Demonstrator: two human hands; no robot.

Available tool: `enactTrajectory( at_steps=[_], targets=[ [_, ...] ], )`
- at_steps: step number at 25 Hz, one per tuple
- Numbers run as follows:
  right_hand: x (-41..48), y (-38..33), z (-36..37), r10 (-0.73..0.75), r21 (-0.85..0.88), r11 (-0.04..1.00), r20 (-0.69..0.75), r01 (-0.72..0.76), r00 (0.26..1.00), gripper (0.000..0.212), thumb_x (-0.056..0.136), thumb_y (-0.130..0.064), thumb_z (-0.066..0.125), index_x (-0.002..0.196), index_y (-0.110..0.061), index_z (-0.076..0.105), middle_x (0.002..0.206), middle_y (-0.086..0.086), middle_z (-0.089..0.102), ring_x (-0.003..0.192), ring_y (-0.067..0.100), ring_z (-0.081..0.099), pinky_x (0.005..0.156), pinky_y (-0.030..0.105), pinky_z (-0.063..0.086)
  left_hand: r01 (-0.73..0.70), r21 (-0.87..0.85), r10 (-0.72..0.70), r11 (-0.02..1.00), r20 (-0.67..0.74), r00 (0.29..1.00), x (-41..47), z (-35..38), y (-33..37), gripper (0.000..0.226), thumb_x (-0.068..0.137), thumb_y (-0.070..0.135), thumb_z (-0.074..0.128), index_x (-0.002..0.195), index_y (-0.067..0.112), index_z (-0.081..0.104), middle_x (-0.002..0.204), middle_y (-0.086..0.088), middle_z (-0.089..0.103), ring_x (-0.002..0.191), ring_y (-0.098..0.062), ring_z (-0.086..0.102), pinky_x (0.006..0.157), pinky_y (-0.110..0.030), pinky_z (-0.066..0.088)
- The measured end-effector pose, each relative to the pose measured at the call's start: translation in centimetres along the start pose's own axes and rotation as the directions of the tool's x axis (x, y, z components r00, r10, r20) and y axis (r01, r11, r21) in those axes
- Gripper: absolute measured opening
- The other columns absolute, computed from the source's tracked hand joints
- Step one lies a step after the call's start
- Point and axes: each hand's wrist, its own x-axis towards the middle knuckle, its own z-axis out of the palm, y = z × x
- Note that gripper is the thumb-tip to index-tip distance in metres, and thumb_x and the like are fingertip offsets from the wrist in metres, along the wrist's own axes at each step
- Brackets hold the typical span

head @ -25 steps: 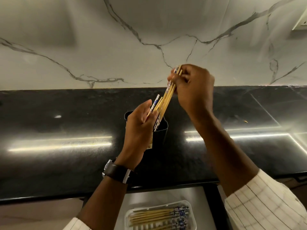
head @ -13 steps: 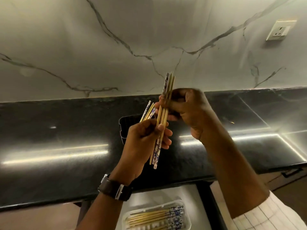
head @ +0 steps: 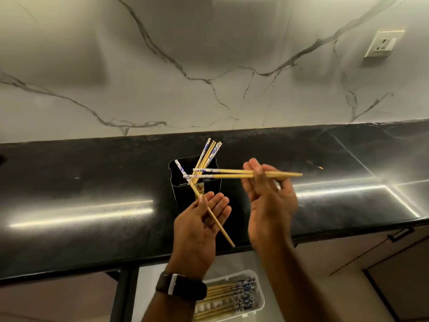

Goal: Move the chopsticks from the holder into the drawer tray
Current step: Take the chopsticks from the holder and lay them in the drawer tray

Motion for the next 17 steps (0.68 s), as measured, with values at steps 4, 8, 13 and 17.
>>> enactTrajectory(
  at_steps=[4, 8, 13, 17],
  targets=[
    [-4.4, 3.8, -3.0, 0.057, -0.155, 0.987, 0.040, -0.050, 0.998, 0.022, 0.083, -0.011, 0.076, 0.103, -0.007, 0.069, 0.107, 0.011, 0.081, 0.106, 0.022, 0.078, 0.084, 0.025, 0.063, 0.034, -0.161, -0.037, 0.986, -0.018, 0.999, -0.5, 0.8, 0.6, 0.035, 0.107, 0.020, 0.048, 0.127, -0.004, 0.064, 0.122, -0.025, 0.072, 0.107, -0.034, 0.074, 0.082, -0.044, 0.062],
    [-7.6, 5.9, -5.2, 0.078, -0.328, 0.944, 0.103, -0.040, 0.992, 0.021, 0.076, -0.019, 0.078, 0.097, -0.013, 0.077, 0.101, 0.005, 0.082, 0.101, 0.017, 0.078, 0.084, 0.024, 0.063, 0.050, -0.172, -0.063, 0.984, -0.070, 0.996, -0.8, 0.4, 1.2, 0.030, 0.106, 0.025, 0.049, 0.114, 0.006, 0.070, 0.100, -0.013, 0.079, 0.093, -0.029, 0.076, 0.081, -0.043, 0.057],
    [-8.8, 4.1, -6.9, 0.213, -0.454, 0.884, 0.170, -0.115, 0.962, 0.043, 0.073, -0.052, 0.084, 0.109, -0.029, 0.082, 0.120, -0.009, 0.079, 0.114, 0.005, 0.072, 0.080, 0.020, 0.060, 0.025, -0.199, -0.047, 0.980, -0.106, 0.993, -0.5, -0.6, 2.1, 0.020, 0.103, 0.017, 0.054, 0.103, 0.004, 0.070, 0.075, -0.006, 0.069, 0.055, -0.013, 0.065, 0.057, -0.028, 0.059],
    [-5.7, 2.2, -5.9, 0.126, -0.581, 0.813, 0.236, 0.037, 0.963, 0.031, 0.088, -0.036, 0.078, 0.119, -0.034, 0.074, 0.115, -0.013, 0.079, 0.109, -0.003, 0.071, 0.079, 0.013, 0.058, -0.018, 0.181, 0.027, 0.983, -0.048, 0.998, -1.2, -1.7, 0.9, 0.025, 0.104, 0.018, 0.053, 0.113, 0.002, 0.070, 0.073, -0.007, 0.072, 0.056, -0.014, 0.065, 0.053, -0.027, 0.057]
  ],
)
